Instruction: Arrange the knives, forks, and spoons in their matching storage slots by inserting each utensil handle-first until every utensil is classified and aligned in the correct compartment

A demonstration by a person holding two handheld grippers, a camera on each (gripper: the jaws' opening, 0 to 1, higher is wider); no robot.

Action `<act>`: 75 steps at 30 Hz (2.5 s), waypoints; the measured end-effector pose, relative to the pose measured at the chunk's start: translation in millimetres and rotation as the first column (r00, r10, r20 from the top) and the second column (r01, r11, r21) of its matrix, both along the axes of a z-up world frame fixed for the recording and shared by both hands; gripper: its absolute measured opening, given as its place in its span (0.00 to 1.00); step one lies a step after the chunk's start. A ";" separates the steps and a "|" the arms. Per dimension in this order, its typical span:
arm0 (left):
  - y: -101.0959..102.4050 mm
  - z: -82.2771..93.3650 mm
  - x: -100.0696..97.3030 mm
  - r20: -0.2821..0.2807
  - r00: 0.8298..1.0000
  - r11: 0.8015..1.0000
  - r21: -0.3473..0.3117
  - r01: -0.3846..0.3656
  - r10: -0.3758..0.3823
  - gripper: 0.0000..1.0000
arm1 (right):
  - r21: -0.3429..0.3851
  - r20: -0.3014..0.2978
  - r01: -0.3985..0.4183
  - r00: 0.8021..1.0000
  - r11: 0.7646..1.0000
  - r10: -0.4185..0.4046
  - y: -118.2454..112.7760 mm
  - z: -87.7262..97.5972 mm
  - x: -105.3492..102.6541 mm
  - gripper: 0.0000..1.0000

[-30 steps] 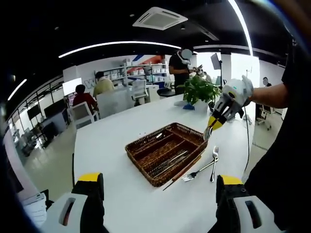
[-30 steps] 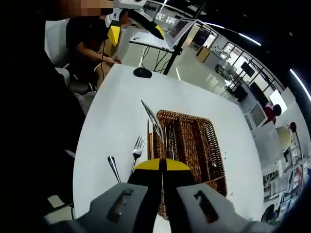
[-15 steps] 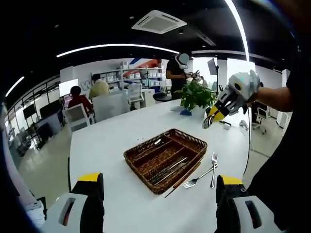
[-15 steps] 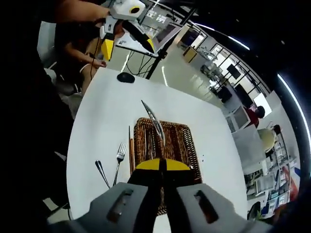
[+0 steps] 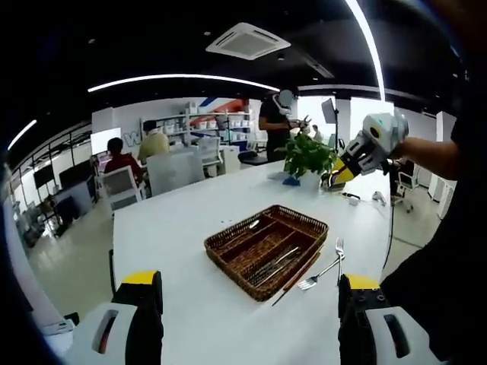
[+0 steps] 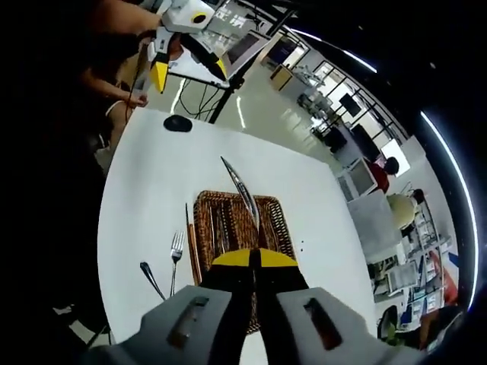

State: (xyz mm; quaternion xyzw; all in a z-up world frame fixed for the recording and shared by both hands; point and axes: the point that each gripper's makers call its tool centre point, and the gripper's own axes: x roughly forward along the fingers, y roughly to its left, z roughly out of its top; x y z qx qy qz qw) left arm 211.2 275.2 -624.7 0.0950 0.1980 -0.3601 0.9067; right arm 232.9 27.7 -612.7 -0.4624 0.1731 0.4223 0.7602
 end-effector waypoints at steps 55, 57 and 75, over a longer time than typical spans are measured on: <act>-13.7 -3.8 31.0 -0.035 0.999 0.997 0.064 0.033 -0.031 1.00 | -0.044 -0.010 -0.022 1.000 0.999 0.021 -3.2 -15.3 42.8 0.00; -14.6 -2.5 31.7 -0.007 0.999 0.996 0.081 0.037 -0.037 1.00 | -0.045 -0.014 -0.024 1.000 0.999 0.023 -2.6 -16.3 44.3 0.00; -25.6 -7.4 29.6 -0.037 0.999 0.999 0.036 0.032 -0.031 1.00 | -0.034 -0.019 -0.030 0.999 0.999 0.029 4.0 -9.1 83.9 0.00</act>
